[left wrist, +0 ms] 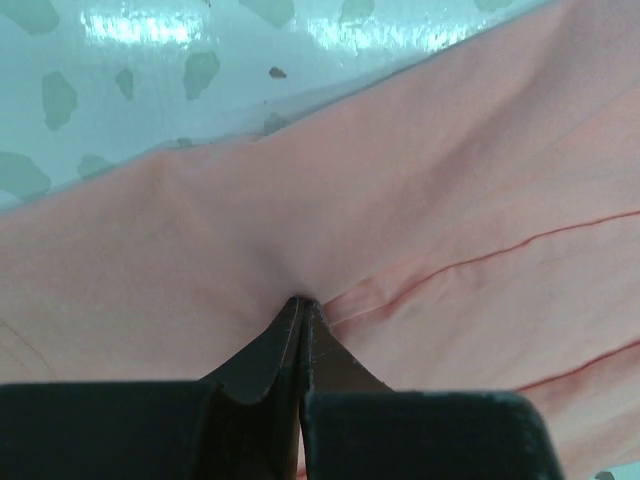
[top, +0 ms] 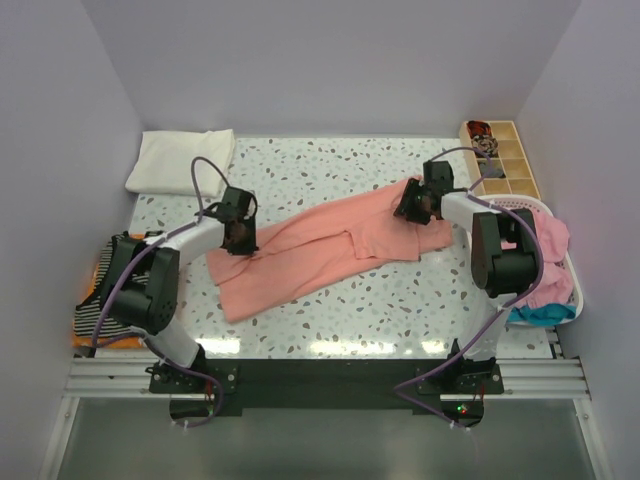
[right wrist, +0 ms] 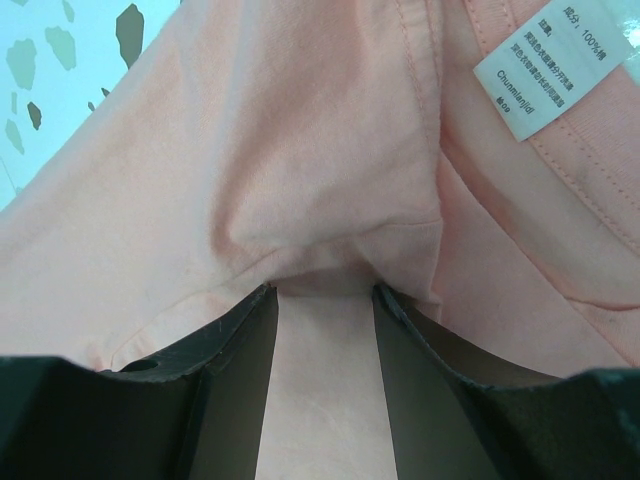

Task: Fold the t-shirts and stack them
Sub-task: Fold the other side of the tshirt into a rectangle

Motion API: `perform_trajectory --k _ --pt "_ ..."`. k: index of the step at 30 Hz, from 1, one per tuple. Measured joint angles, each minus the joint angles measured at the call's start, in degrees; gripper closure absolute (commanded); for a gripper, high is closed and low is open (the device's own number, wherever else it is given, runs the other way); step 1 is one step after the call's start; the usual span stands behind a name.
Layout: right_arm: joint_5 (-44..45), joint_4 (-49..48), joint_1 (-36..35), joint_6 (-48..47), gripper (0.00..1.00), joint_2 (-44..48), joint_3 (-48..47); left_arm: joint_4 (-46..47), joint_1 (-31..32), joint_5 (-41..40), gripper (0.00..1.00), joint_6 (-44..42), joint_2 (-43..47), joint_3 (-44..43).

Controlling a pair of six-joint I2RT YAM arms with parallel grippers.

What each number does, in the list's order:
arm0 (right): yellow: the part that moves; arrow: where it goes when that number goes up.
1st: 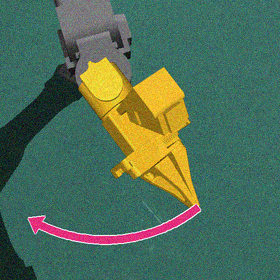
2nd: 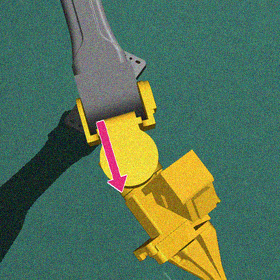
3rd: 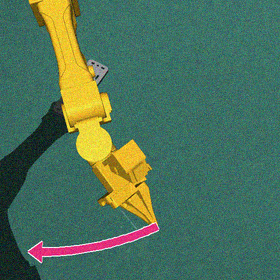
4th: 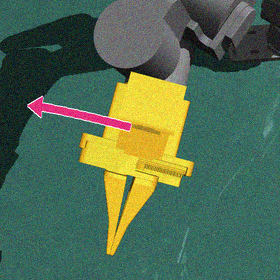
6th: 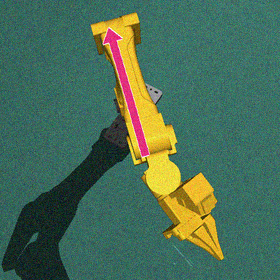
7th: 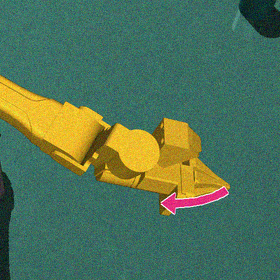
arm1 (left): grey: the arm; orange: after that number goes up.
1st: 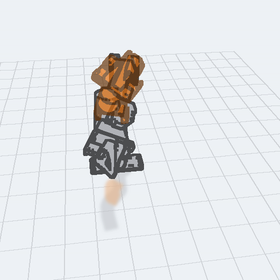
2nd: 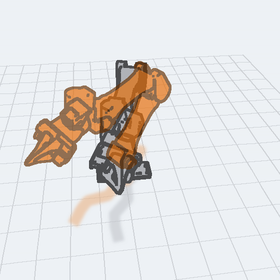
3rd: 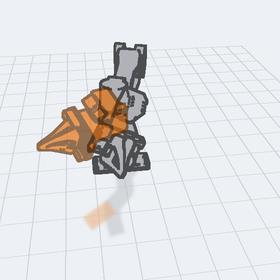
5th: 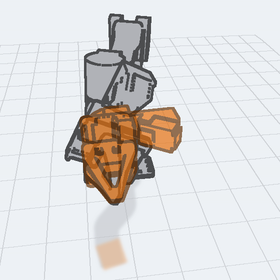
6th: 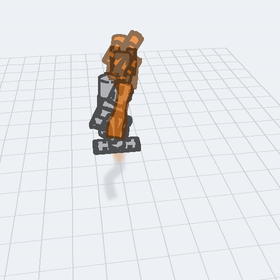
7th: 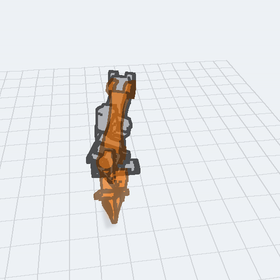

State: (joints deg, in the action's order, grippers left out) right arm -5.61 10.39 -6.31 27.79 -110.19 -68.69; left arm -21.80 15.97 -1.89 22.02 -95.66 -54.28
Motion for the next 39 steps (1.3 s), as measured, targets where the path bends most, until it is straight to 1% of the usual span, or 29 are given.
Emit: perform_trajectory --k 5,8,14,20,27,35,39 --pt "0.0 -0.1 0.0 0.0 0.52 0.0 0.0 -2.5 0.3 -0.7 0.88 0.1 3.5 0.2" --pt "0.0 -0.1 0.0 0.0 0.52 0.0 0.0 -2.9 0.3 -1.0 0.87 0.3 4.8 -1.5" --pt "0.0 -0.1 0.0 0.0 0.52 0.0 0.0 -1.3 0.3 0.2 0.94 1.0 4.9 -4.2" --pt "0.0 -0.1 0.0 0.0 0.52 0.0 0.0 0.4 0.4 2.6 0.96 1.0 3.7 -3.9" --pt "0.0 -0.2 0.0 0.0 0.52 0.0 0.0 3.1 1.1 4.5 0.97 1.3 1.6 -1.6" --pt "0.0 -0.2 0.0 0.0 0.52 0.0 0.0 4.5 2.4 4.3 1.0 1.4 -1.0 -1.1" --pt "0.0 -0.2 0.0 0.0 0.52 0.0 0.0 4.6 3.6 2.1 1.0 1.5 -1.2 -1.1"
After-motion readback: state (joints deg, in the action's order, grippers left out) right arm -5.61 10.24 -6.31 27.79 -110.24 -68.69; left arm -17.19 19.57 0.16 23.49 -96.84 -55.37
